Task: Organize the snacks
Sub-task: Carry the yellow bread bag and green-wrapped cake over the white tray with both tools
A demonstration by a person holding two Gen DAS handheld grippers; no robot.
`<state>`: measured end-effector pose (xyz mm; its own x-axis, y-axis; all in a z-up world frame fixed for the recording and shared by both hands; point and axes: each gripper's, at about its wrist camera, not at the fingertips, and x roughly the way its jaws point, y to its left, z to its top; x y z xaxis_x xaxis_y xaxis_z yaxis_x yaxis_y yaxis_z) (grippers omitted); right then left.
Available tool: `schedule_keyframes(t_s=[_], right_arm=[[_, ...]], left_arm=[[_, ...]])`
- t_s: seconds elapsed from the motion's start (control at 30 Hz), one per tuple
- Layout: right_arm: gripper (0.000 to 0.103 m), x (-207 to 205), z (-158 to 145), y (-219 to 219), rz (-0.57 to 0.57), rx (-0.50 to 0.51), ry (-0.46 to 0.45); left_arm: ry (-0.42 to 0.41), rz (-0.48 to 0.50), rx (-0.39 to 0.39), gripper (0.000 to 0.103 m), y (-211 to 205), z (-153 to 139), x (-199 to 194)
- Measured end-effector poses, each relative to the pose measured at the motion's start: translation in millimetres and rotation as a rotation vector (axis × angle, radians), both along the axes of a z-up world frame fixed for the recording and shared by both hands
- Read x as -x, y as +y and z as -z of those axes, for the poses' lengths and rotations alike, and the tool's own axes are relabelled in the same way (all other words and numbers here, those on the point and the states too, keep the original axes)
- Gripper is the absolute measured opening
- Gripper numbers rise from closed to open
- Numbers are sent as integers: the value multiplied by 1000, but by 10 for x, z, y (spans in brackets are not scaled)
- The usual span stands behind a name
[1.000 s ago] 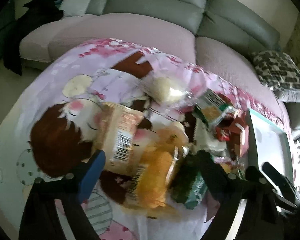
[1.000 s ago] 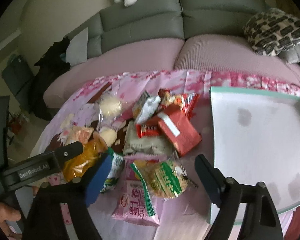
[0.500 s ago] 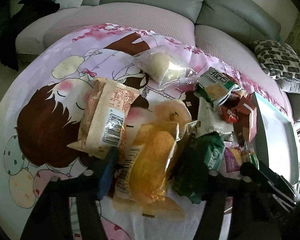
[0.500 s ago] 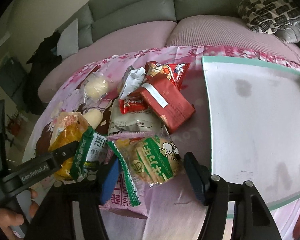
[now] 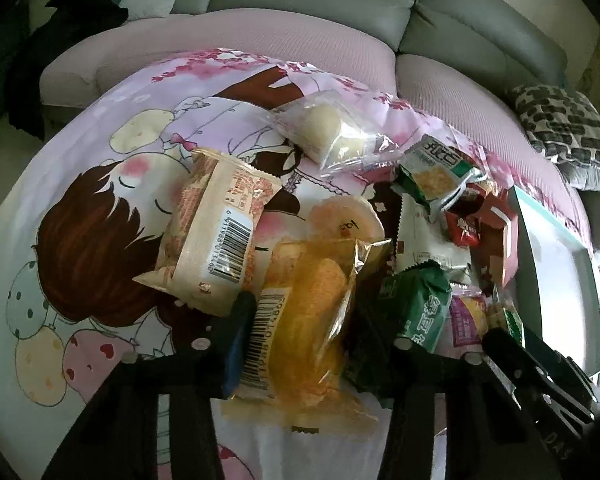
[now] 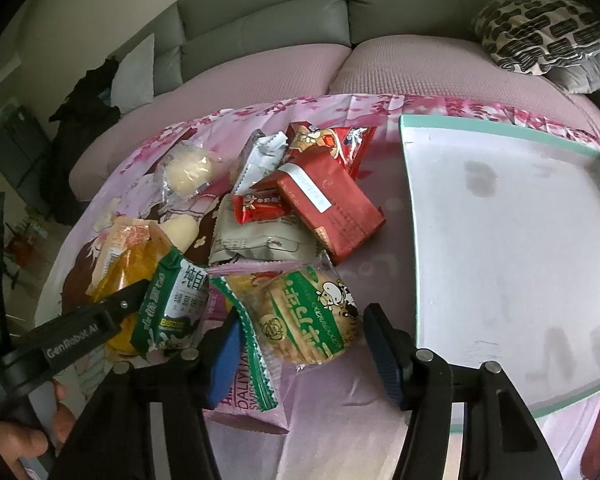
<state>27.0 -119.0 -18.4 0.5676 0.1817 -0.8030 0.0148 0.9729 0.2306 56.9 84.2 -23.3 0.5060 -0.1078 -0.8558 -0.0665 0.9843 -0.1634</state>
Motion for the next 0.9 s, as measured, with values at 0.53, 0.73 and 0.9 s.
schedule_keyframes(t_s=[0.53,0.73,0.9], right_arm=[[54,155,-266,-182,33,-62,-94],[54,225,-402,-238,46,-74,-137],[54,292,-497,-342,66,-93,-166]], left_arm=[[-72,-22,-18,44,11,-235,96],[-119,-5,-19,44,-56,-383,143],[-133,32,3,44,-195,-434,139]])
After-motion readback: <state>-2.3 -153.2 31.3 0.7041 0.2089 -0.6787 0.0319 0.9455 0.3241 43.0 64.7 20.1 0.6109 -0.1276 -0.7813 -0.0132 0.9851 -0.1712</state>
